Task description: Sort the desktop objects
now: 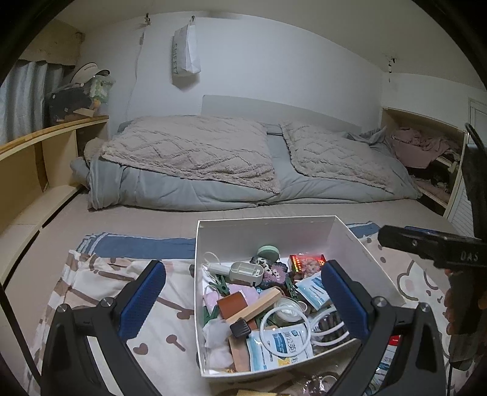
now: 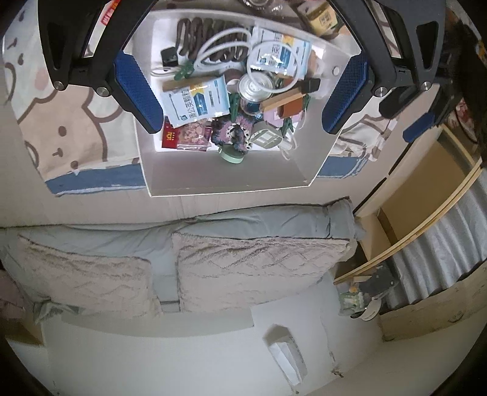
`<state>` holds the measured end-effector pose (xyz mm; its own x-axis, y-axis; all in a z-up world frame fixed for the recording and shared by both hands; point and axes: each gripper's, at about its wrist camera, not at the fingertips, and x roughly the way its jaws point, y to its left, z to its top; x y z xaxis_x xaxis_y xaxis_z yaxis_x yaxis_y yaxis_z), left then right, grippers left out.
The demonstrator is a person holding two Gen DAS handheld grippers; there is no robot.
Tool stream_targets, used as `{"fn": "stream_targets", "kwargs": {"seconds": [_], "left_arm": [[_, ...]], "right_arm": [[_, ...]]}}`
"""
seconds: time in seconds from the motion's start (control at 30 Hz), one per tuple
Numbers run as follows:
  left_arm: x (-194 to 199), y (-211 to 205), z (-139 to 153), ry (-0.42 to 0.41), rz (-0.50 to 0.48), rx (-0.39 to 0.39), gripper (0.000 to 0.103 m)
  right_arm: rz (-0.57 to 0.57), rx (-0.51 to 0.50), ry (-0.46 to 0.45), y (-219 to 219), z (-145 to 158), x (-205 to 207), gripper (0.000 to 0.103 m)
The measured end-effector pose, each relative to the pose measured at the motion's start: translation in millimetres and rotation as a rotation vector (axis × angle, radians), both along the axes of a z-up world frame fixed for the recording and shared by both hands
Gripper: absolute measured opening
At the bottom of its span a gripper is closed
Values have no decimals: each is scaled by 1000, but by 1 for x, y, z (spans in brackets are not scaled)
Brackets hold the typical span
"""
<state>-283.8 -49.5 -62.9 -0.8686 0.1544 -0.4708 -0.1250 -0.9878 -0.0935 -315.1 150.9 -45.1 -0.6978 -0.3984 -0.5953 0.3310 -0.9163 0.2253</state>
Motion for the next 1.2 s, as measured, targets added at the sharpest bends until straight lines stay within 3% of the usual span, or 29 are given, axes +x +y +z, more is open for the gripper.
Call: {"fn": "stream_targets", "kwargs": {"seconds": [0.6, 1.2], "left_arm": [[66, 18, 48, -1, 23, -56, 103], [135, 19, 65, -11, 57, -62, 103]], "right_arm": [[-8, 57, 99, 9, 32, 72, 103], [-3, 121, 144, 20, 51, 151, 103]]}}
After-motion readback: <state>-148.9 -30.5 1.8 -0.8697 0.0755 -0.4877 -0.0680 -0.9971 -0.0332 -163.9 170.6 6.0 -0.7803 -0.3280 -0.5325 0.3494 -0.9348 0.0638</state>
